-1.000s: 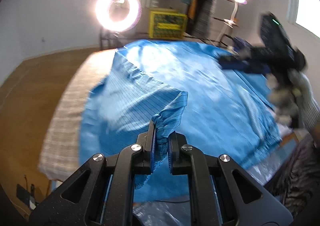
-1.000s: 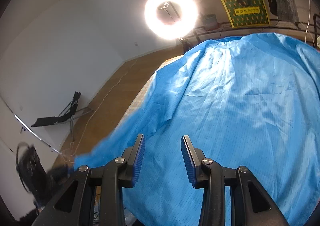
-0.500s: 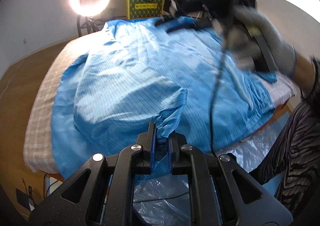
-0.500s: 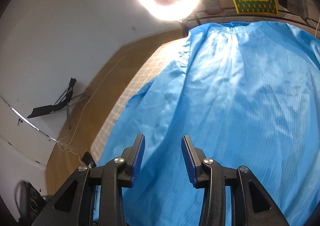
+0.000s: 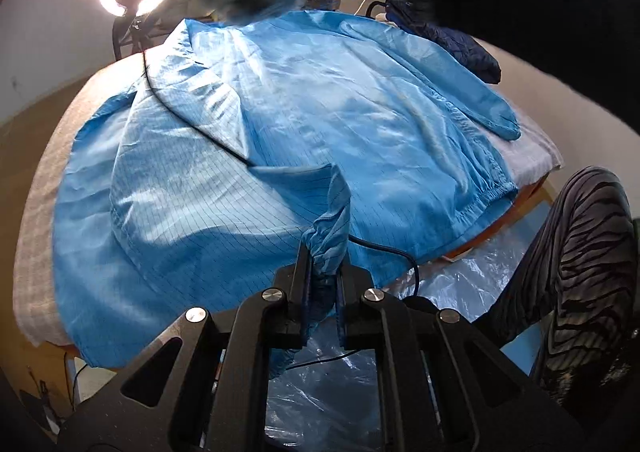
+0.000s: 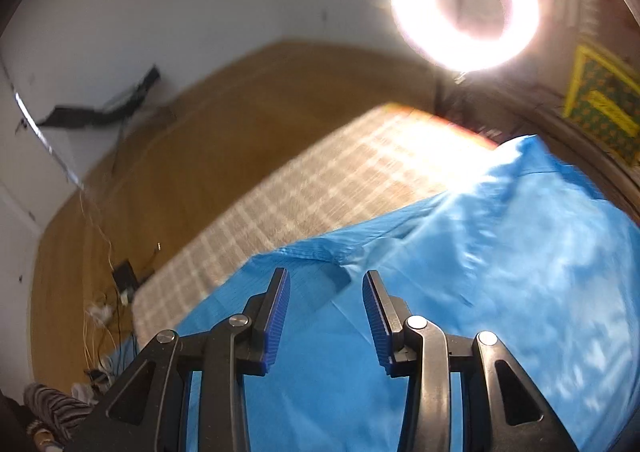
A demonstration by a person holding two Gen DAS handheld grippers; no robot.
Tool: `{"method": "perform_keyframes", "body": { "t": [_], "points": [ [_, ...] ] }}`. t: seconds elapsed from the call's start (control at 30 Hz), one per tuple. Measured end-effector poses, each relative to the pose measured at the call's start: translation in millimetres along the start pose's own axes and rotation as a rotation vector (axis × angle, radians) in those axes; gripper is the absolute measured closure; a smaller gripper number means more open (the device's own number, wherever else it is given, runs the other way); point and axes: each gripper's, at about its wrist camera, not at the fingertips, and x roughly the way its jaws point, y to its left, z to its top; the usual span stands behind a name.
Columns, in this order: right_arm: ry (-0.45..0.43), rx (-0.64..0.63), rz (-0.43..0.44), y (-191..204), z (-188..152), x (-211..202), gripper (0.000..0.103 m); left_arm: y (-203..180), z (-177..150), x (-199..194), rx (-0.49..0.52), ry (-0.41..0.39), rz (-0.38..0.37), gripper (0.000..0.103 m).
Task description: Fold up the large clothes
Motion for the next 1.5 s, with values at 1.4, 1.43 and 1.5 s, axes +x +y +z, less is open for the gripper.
{"method": "perform_keyframes", "body": {
  "t": [1.4, 1.43, 1.5],
  "points": [
    [0.158, -0.131, -0.219, 35, 107, 200, 0.059, 34, -19, 2, 0.070, 0.061, 0.203, 0.095],
    [0.154, -0.119, -0.203, 35, 102, 189, 0.059, 32, -20, 3, 0.073, 0.067, 0.195, 0.095],
    [0.157, -0.099, -0.150, 38, 85, 165, 0.059, 31, -22, 3, 0.083, 0.077, 0.195, 0.095]
  ]
}}
